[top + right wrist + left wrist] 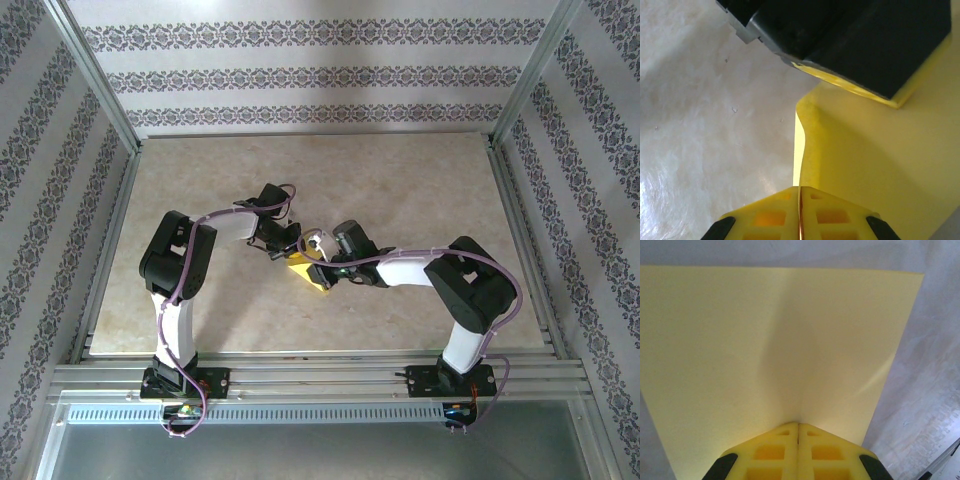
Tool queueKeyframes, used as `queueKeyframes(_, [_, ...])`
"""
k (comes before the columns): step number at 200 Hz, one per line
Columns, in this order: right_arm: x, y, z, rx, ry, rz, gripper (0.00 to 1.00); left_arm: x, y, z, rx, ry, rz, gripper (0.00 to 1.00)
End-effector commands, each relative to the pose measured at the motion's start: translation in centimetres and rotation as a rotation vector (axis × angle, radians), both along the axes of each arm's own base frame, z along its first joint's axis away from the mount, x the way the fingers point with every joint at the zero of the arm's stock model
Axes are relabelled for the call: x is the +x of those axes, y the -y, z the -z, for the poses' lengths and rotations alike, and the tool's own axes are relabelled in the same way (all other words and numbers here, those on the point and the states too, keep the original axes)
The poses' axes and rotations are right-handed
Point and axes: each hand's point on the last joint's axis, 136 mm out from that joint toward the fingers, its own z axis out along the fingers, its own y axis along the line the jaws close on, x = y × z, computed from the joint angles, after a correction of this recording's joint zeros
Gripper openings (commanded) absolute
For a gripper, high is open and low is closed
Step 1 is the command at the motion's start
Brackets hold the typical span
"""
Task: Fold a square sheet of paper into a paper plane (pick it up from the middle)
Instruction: Third fold the triangle at the center of the table.
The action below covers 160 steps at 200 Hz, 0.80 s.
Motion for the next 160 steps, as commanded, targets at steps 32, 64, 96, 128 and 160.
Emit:
queueKeyframes(32, [1.0,0.7,0.9,-0.048,-0.039,0.047,0.10,-1.2,-0.7,1.7,0.073,-0.046,0.034,0.05])
queueKeyframes(64, [1.5,1.0,1.3,-0.068,-0.044,0.066,0.10,-1.3,-0.7,1.7,0.072,-0.046,0.042,0.04])
queueKeyframes(96, [1.9,1.3,1.4,-0.083,-0.042,0.082,0.10,-1.4,-0.6,1.8,0.074,-0.046,0.053,0.04])
queueKeyframes(128, [2.2,1.4,1.5,-0.090,-0.044,0.088,0.10,-1.5,-0.5,1.8,0.077,-0.045,0.062,0.03])
queueKeyframes(160, [2.2,1.3,1.7,-0.098,-0.050,0.083,0.11,-1.5,-0.5,1.9,0.078,-0.047,0.070,0.03])
